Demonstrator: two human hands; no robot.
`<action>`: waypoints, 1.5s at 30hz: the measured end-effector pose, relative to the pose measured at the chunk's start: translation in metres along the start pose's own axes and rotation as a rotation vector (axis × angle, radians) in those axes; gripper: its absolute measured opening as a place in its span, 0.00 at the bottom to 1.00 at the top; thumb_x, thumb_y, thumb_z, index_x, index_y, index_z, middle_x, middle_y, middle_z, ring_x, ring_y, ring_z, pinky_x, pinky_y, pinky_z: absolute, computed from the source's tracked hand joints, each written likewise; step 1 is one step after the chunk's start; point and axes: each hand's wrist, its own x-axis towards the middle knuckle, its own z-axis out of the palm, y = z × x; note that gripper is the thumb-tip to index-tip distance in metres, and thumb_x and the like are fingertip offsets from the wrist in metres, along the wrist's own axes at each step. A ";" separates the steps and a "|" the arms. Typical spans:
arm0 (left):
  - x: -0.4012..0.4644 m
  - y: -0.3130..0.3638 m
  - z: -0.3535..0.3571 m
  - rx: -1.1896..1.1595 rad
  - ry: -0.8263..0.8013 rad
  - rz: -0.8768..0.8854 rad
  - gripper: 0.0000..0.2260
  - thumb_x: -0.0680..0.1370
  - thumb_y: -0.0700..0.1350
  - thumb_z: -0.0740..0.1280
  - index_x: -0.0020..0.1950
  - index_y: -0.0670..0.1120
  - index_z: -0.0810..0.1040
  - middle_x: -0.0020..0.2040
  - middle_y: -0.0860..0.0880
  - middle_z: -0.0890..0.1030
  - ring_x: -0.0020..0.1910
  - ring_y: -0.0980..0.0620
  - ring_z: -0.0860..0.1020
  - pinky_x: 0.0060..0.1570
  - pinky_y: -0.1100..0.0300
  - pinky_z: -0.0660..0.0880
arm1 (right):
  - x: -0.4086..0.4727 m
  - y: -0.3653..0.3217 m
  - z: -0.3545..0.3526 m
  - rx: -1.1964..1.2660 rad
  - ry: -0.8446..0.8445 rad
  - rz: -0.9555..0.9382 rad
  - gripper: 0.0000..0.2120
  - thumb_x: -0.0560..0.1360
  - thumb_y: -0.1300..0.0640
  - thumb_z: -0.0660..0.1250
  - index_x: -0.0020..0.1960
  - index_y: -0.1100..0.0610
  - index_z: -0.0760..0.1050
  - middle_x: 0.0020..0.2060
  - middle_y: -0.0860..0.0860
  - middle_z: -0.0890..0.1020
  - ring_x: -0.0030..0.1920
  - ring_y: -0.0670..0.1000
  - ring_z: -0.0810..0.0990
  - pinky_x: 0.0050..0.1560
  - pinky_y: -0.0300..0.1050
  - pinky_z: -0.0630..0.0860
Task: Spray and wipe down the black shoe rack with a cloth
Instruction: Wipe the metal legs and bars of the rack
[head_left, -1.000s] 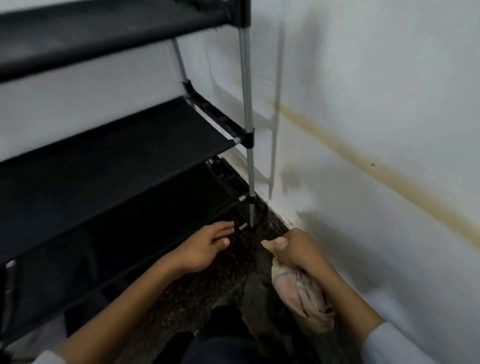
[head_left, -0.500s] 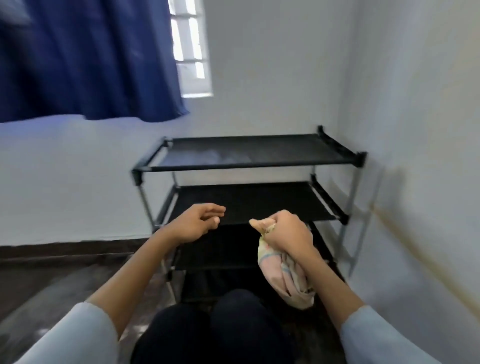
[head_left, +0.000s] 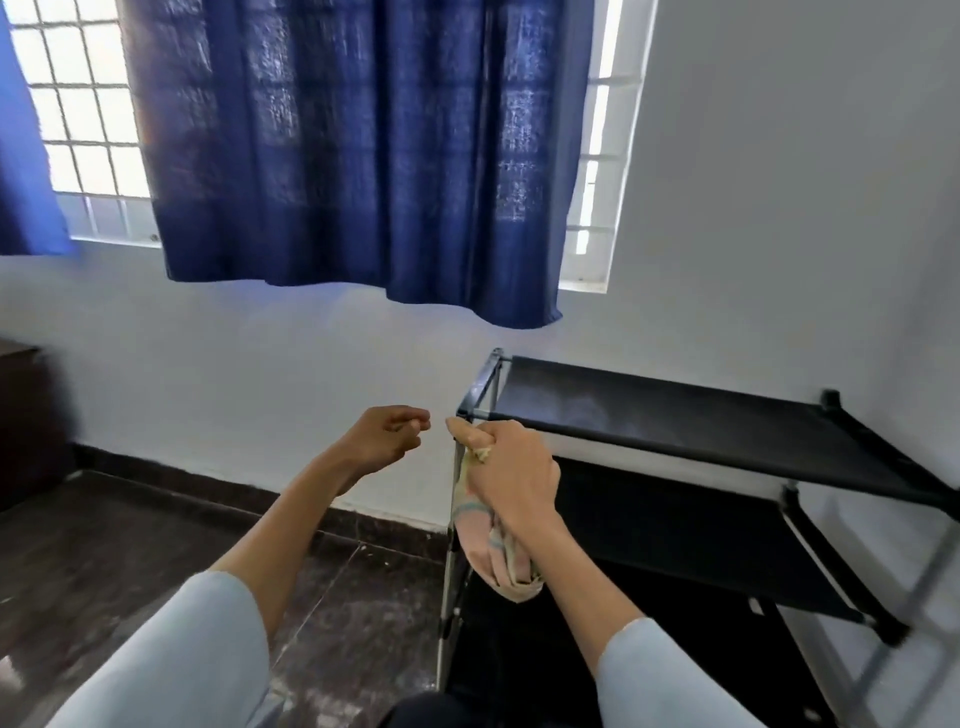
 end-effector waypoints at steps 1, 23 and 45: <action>0.007 0.001 0.002 -0.031 -0.009 -0.019 0.14 0.81 0.42 0.60 0.65 0.40 0.74 0.60 0.45 0.78 0.53 0.51 0.76 0.40 0.70 0.73 | 0.005 -0.001 0.005 -0.007 0.023 -0.012 0.10 0.77 0.55 0.59 0.46 0.51 0.79 0.39 0.48 0.80 0.46 0.54 0.80 0.40 0.44 0.71; 0.096 -0.032 0.032 -0.494 -0.367 -0.237 0.10 0.78 0.50 0.64 0.47 0.44 0.79 0.39 0.46 0.81 0.35 0.53 0.79 0.36 0.61 0.76 | 0.024 0.034 0.091 0.002 0.438 -0.480 0.15 0.70 0.62 0.71 0.57 0.57 0.81 0.54 0.50 0.82 0.47 0.52 0.80 0.45 0.42 0.78; 0.090 -0.007 0.029 -0.422 -0.291 -0.479 0.12 0.73 0.51 0.66 0.35 0.45 0.76 0.31 0.48 0.78 0.28 0.52 0.76 0.29 0.62 0.75 | 0.029 0.022 0.096 -0.575 0.280 -0.410 0.34 0.58 0.60 0.79 0.63 0.59 0.76 0.59 0.52 0.79 0.47 0.55 0.80 0.29 0.43 0.74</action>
